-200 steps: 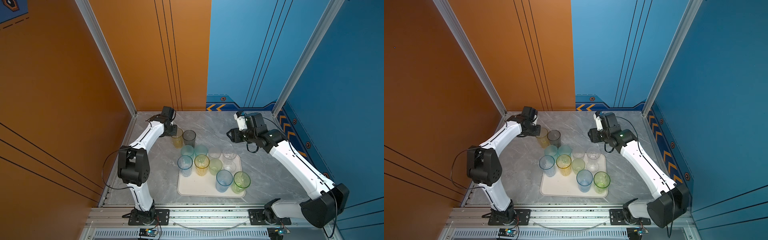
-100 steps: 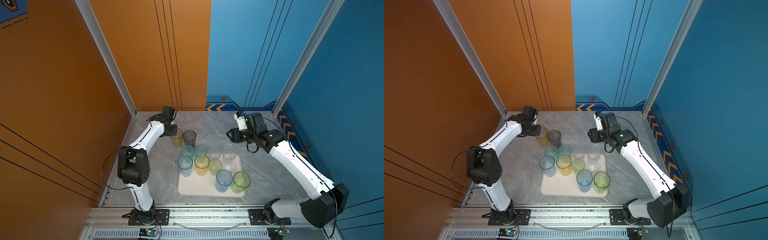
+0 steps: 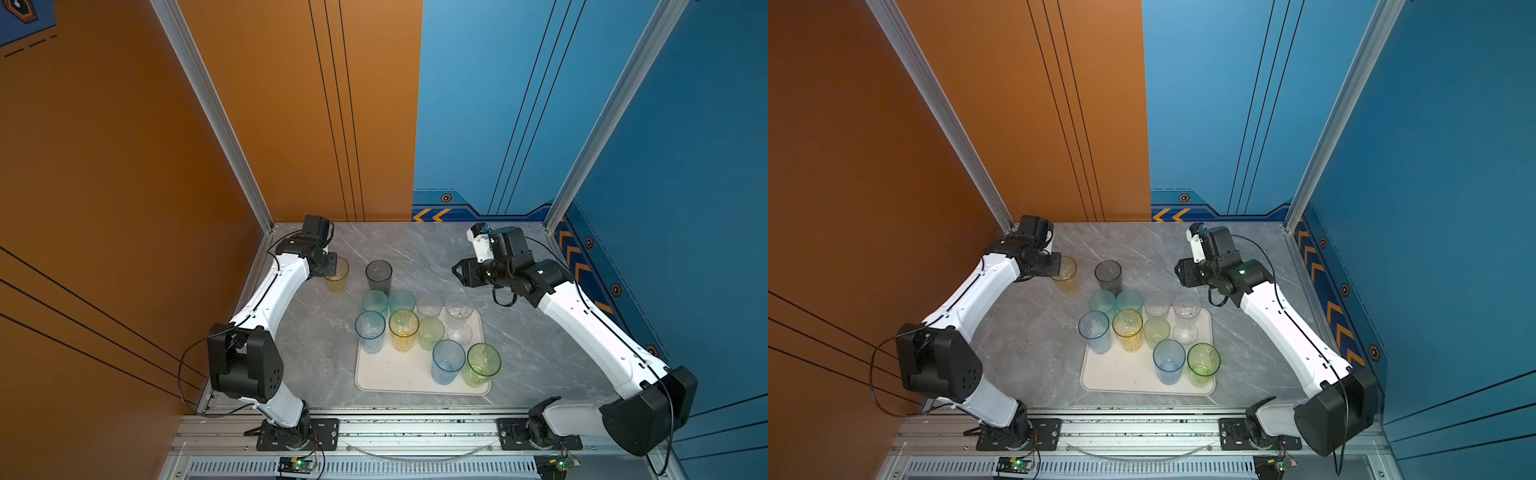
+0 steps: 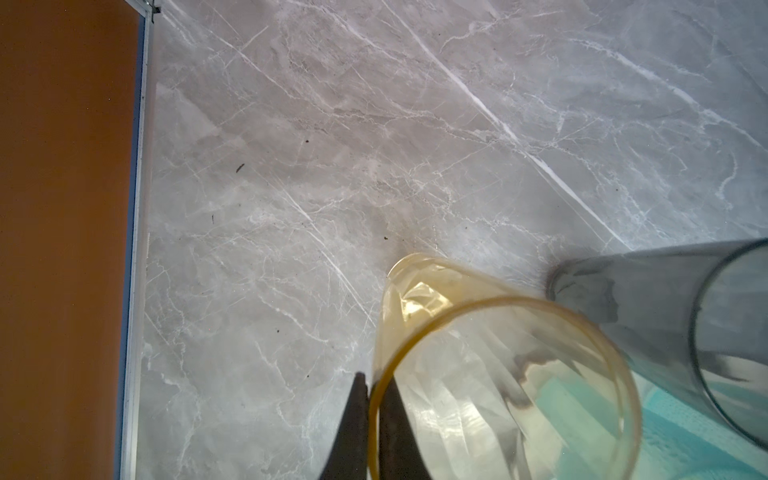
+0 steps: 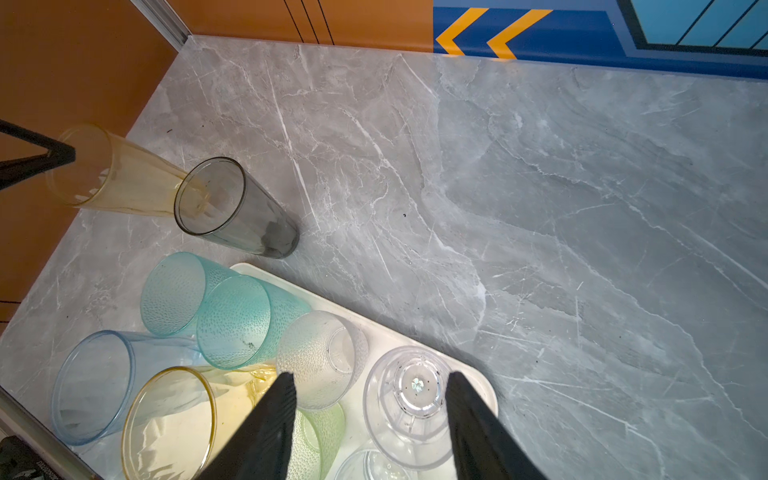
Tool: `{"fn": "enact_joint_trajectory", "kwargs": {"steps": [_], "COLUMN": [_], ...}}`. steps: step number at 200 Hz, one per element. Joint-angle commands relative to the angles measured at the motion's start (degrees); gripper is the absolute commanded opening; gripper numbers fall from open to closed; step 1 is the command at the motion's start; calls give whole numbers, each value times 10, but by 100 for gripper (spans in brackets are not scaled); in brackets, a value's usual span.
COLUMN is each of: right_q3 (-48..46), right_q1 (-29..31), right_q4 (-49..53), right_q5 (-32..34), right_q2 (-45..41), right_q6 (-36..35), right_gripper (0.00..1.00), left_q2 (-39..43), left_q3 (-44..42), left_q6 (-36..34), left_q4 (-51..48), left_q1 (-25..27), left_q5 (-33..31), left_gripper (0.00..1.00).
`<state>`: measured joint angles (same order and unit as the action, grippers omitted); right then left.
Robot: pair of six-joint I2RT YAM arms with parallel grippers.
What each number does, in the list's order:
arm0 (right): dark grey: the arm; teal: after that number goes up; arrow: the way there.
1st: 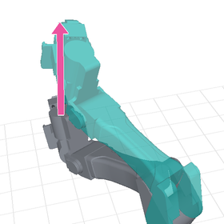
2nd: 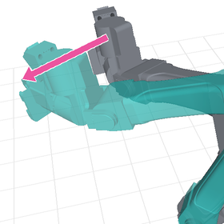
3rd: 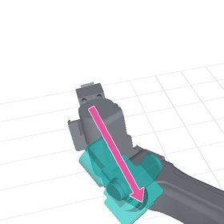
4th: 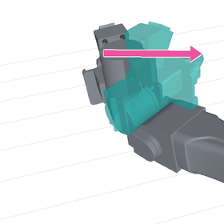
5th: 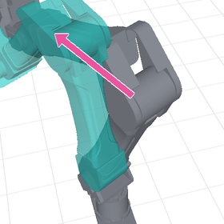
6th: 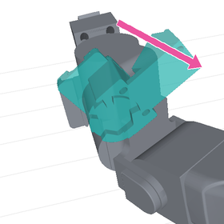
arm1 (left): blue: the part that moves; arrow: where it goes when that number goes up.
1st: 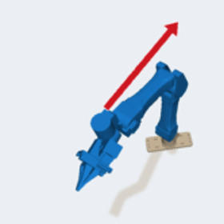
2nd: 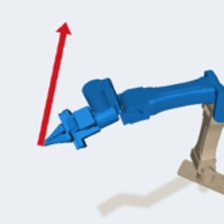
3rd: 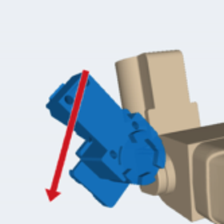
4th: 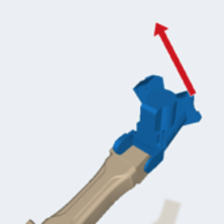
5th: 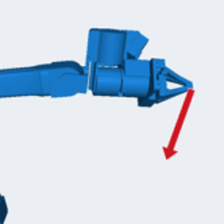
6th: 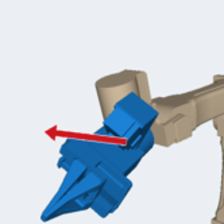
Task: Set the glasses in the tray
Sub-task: 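Close the left gripper on the yellow glass rim and lift it, then carry the yellow glass with the left gripper over the tray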
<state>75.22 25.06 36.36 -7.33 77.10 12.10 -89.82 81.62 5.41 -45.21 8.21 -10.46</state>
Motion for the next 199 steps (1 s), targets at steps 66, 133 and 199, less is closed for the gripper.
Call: {"fn": "enact_joint_trajectory", "kwargs": {"steps": [66,133,199], "right_q3": [-24,-23,-5], "right_q1": [4,20,29], "right_q4": [-13,-7,12], "right_q5": [-6,-1,1], "right_q2": [-19,-28,-38], "right_q6": [19,22,28], "right_gripper": [57,56,56], "left_q2": [240,336,354], "left_q3": [-102,-60,7], "left_q6": [23,26,21], "left_q4": [-18,-60,-108], "left_q1": [36,104,219], "left_q5": [-37,-40,39], "left_gripper": [0,0,0]}}
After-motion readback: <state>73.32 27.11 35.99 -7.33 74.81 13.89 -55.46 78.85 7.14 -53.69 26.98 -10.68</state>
